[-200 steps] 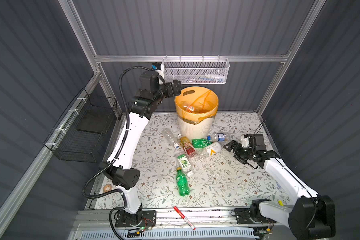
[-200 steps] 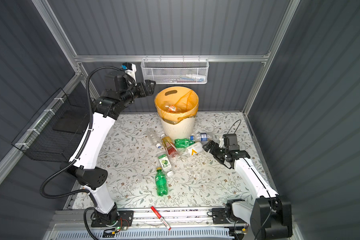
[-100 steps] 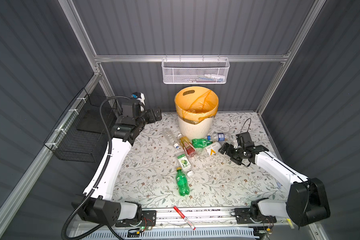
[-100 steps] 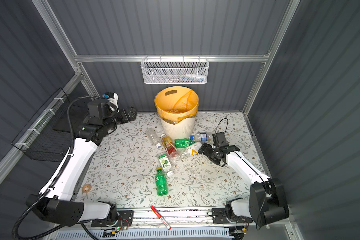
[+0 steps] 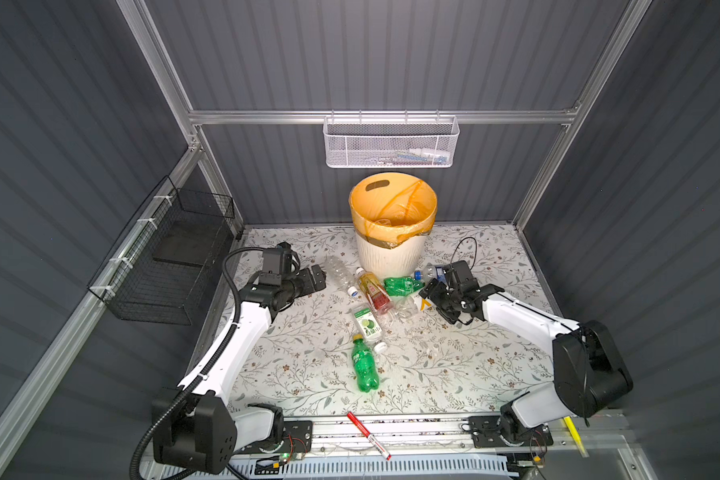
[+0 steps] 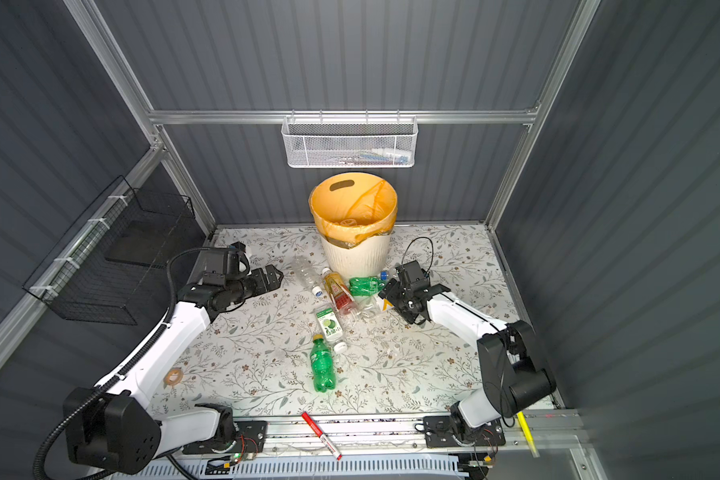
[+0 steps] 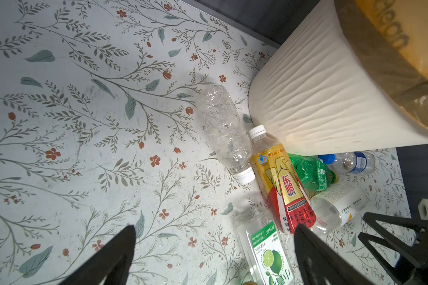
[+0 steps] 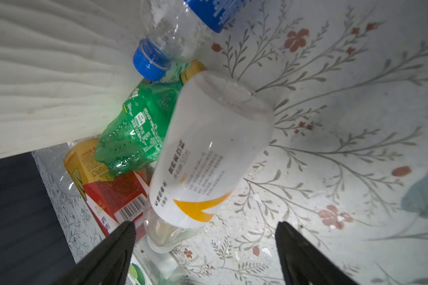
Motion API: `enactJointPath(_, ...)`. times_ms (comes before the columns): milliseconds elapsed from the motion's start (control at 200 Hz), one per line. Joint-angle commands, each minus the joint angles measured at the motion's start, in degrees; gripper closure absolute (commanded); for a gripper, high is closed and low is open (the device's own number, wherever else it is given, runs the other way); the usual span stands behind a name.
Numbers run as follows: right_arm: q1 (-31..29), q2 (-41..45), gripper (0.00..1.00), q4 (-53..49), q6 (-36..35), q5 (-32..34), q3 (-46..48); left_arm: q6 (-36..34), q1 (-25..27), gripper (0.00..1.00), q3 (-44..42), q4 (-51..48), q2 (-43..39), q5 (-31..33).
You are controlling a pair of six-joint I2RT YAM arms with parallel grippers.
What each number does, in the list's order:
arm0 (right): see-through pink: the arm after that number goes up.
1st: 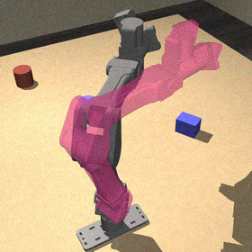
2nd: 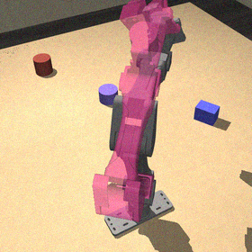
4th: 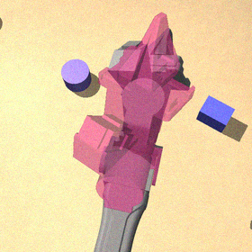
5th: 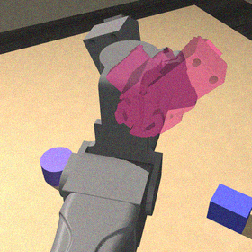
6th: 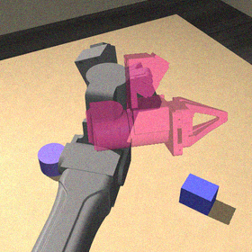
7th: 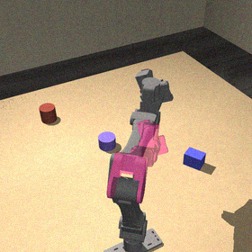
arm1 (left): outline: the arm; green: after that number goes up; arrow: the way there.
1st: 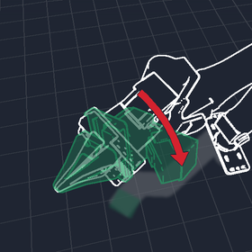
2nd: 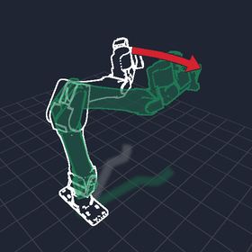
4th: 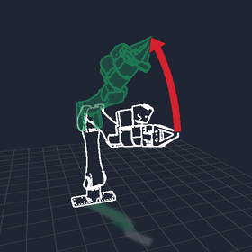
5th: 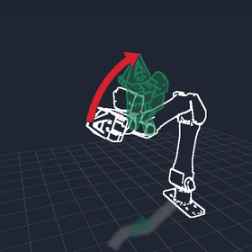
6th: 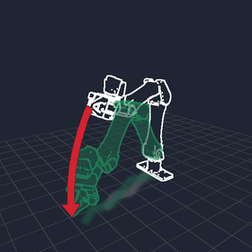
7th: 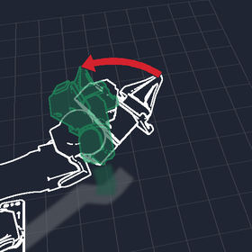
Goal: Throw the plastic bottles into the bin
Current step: 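Grasp the white yellow-chevron bottle with the right gripper and lift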
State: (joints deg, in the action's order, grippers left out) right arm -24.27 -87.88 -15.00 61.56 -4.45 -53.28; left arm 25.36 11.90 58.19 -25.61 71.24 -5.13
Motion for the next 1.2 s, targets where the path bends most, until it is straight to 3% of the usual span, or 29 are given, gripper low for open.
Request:
enactJointPath(0, -0.9, -2.8, 0.10, 1.6, 4.0, 2.6, -2.7, 1.1, -0.4, 0.00, -2.7, 1.0, -0.8, -2.8)
enactJointPath(265, -2.2, -7.7, 0.12, 1.4, 6.3, 3.5, -5.6, 3.2, -0.4, 0.00, -9.1, 4.2, -2.4, -4.8)
enactJointPath(815, -4.0, -13.1, 0.19, 0.0, 8.1, 6.3, -7.1, 2.5, -1.1, 0.00, -11.4, 5.7, -0.9, -6.5)
enactJointPath(1196, -3.9, -10.9, 0.39, 1.9, 8.7, 6.5, -2.9, 2.6, -1.5, 0.00, -12.1, 6.0, -0.8, -6.9)
